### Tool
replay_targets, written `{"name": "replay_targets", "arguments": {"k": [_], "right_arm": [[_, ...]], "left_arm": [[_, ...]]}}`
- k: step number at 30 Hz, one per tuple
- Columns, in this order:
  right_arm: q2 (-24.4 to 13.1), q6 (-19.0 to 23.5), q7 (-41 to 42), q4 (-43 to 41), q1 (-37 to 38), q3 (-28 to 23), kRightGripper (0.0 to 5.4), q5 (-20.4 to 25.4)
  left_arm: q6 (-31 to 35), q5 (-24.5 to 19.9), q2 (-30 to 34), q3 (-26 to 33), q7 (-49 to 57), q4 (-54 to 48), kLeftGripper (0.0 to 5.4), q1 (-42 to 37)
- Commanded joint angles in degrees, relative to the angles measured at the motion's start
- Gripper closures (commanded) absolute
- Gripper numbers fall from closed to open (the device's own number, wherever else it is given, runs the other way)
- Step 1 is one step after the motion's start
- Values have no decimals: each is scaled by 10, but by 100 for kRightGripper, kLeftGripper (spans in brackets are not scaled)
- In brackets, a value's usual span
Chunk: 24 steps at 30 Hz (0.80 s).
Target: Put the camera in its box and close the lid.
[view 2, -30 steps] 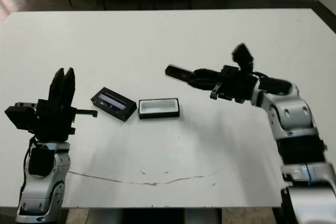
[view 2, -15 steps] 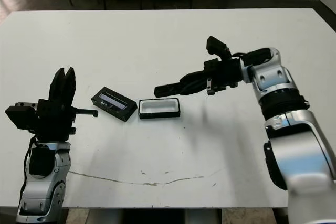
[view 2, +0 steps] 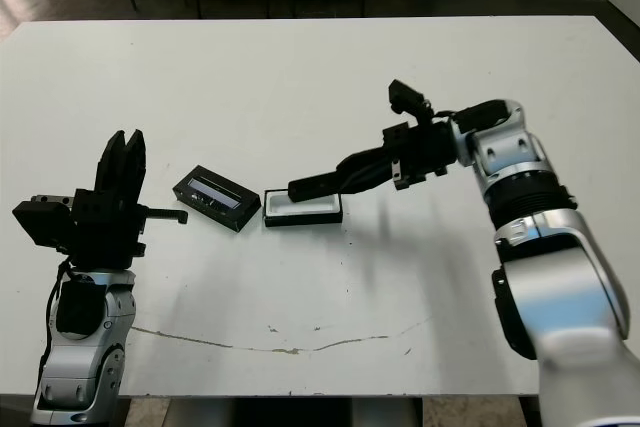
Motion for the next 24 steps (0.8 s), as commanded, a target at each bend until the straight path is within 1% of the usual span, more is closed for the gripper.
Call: {"name": "replay_targets", "arguments": {"k": [1, 3, 9, 16, 20, 24], "right_arm": [[4, -8, -18, -3, 8, 6, 540, -22], [4, -9, -27, -10, 11, 10, 540, -33], [8, -35, -36, -12, 14, 17, 540, -53], [12, -49, -48, -18, 20, 16, 540, -59], [13, -44, -55, -16, 19, 13, 540, -59], [15, -53, -58, -14, 21, 13, 540, -60]], "left_arm": [[11, 5, 5, 1, 0, 4, 540, 5], [10, 4, 4, 1, 1, 4, 540, 6], [6, -1, 2, 1, -1, 6, 540, 6], [4, 0, 3, 3, 0, 7, 540, 8], [7, 4, 3, 3, 3, 5, 540, 9], [9, 5, 4, 3, 2, 3, 540, 9]]}}
